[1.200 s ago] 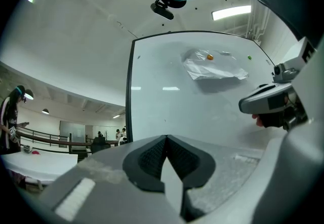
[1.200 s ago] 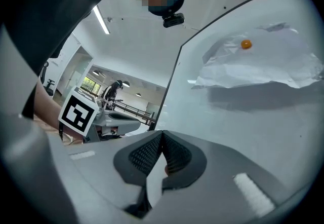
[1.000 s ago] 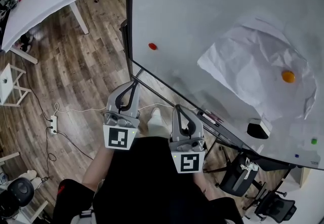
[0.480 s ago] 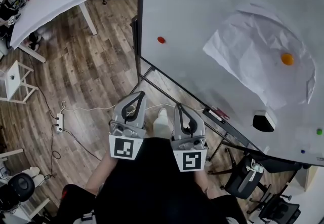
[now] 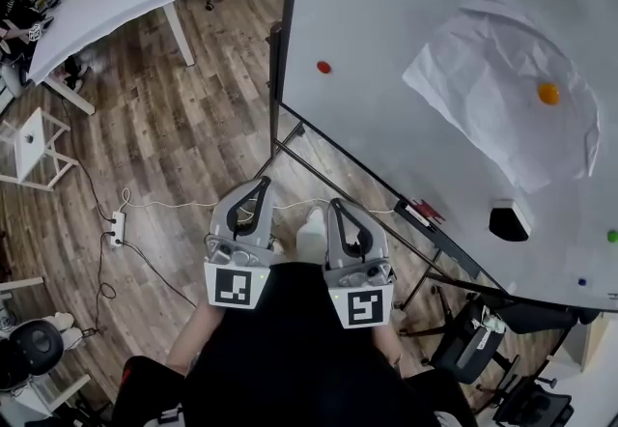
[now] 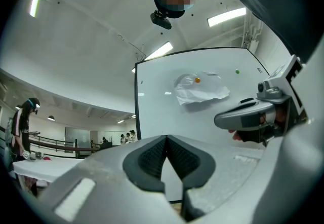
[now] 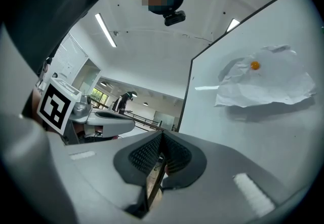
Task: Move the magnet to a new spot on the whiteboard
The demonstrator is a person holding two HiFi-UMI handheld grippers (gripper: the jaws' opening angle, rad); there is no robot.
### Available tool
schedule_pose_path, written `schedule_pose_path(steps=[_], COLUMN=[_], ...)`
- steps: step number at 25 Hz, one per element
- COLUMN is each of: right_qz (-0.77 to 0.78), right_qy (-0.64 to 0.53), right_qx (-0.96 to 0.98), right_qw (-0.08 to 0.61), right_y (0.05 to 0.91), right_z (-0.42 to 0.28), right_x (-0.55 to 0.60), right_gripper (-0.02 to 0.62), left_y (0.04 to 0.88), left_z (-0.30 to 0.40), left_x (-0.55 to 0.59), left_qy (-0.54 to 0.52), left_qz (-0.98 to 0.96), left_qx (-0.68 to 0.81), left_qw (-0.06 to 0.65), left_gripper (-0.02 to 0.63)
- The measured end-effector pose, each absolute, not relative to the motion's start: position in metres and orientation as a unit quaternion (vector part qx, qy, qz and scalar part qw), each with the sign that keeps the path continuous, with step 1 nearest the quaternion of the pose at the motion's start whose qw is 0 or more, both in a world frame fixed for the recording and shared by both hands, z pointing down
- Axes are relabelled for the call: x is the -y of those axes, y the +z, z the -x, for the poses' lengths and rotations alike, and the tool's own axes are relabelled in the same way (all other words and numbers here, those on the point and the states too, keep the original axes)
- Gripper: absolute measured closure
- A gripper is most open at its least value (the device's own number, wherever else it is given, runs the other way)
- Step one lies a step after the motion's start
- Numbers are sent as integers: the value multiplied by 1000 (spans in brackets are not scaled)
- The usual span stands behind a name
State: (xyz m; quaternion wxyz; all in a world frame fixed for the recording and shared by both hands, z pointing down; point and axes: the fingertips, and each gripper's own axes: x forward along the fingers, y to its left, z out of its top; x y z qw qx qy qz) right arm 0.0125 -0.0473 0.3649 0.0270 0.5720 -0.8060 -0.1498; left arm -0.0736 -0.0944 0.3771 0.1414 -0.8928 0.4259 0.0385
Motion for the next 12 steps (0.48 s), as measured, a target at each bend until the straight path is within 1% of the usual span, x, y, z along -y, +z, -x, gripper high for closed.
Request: schedule_pose_path(steps=[12], right_qz=[-571], right_qy=[-161], right_qx=[805], right_qw=[11], right_y=[351], right_z=[-5], right_x=[33], right_gripper=[595], left_y=[369], left_z=[82], left_x=[77], left_qy=[50], left_qz=[889], left_qx=[-430], left_qw=[149], left_gripper=[604])
